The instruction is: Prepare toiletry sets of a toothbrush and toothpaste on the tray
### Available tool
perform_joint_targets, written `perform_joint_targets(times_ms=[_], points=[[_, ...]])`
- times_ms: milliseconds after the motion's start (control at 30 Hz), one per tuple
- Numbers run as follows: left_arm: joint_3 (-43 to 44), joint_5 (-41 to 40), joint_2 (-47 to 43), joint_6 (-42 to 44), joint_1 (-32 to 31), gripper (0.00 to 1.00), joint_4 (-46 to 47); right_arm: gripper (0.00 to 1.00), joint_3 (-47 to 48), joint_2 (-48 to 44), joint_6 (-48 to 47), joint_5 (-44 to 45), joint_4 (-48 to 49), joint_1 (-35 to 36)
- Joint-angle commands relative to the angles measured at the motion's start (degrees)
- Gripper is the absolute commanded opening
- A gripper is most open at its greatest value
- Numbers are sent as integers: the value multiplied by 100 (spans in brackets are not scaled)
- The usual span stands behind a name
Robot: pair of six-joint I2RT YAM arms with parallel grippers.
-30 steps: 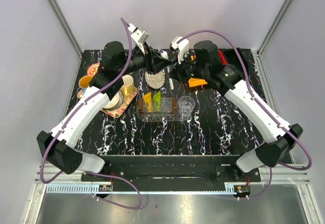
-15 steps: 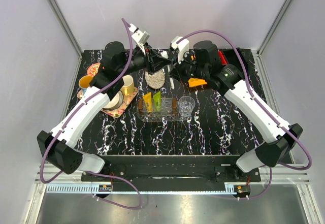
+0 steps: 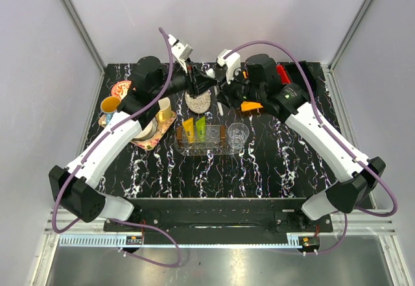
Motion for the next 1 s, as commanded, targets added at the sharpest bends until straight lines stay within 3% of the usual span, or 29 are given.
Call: perform_joint_targets(times_ms=[0,333,600,967], points=[[-145,-141,-190,109,-29,0,355,37,-25,-68,-108,51,117,65],[-532,-281,-339,486,-38,0,583,50,-130,-216,-309,217,3,65],[-1340,-572,-497,962,-64,0,1180,50,-649,-832,-819,1061,99,13],[-2342,-800,-392,1392,-327,0,2402,47,-939,-1298,-811,965,134,-796]])
